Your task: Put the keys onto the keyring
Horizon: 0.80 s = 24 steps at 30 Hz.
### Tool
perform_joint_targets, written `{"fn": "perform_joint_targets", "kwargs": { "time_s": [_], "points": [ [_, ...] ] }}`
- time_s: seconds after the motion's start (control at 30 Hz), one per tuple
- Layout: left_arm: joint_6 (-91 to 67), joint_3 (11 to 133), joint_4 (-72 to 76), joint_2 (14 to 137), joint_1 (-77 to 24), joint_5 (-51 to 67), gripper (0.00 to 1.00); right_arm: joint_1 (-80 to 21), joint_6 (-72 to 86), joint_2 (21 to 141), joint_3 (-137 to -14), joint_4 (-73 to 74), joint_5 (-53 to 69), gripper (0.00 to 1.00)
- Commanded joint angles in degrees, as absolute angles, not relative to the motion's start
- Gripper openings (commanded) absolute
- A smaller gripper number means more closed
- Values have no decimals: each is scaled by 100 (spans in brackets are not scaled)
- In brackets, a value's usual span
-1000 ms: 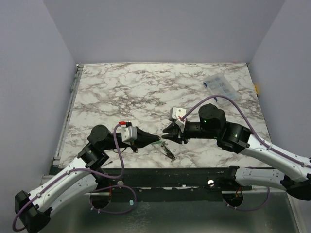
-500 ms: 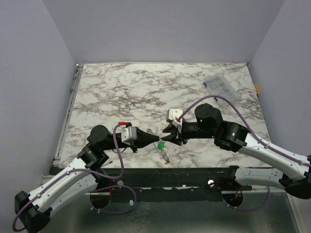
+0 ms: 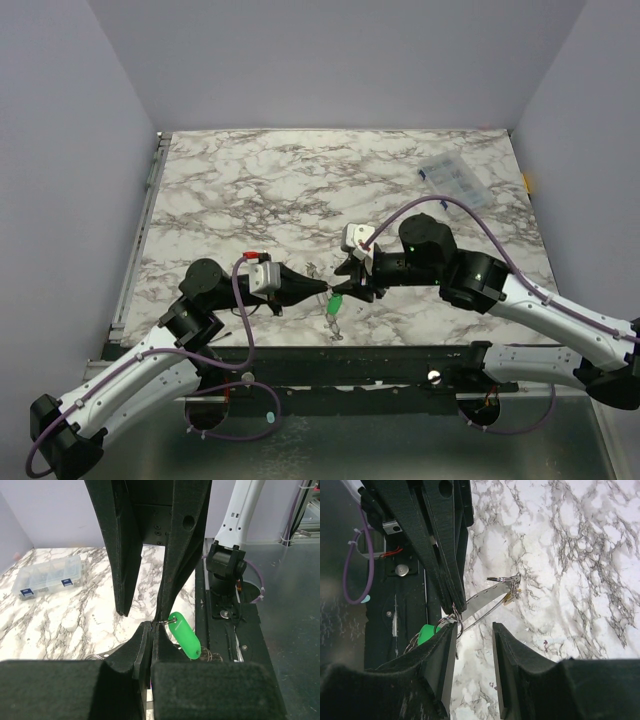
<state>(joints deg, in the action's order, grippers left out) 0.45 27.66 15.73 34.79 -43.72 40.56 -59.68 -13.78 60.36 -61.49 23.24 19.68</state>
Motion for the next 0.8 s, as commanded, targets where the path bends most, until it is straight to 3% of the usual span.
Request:
{"fn": "perform_joint_targets", "kwargs": {
  "time_s": [0.0, 0.4, 0.77],
  "points": [
    [18, 2761, 1826, 3356, -4373, 4006, 0, -6011, -1283, 6148, -5961, 2274, 2119, 43],
    [-717, 2578, 2713, 3154, -4362, 3915, 0, -6012, -1183, 6231, -5745, 1730, 1890, 42],
    [-599, 2527, 2649, 3166, -4278, 3877, 0, -6012, -1173, 5515, -5746, 1821, 1156, 42]
  ]
}}
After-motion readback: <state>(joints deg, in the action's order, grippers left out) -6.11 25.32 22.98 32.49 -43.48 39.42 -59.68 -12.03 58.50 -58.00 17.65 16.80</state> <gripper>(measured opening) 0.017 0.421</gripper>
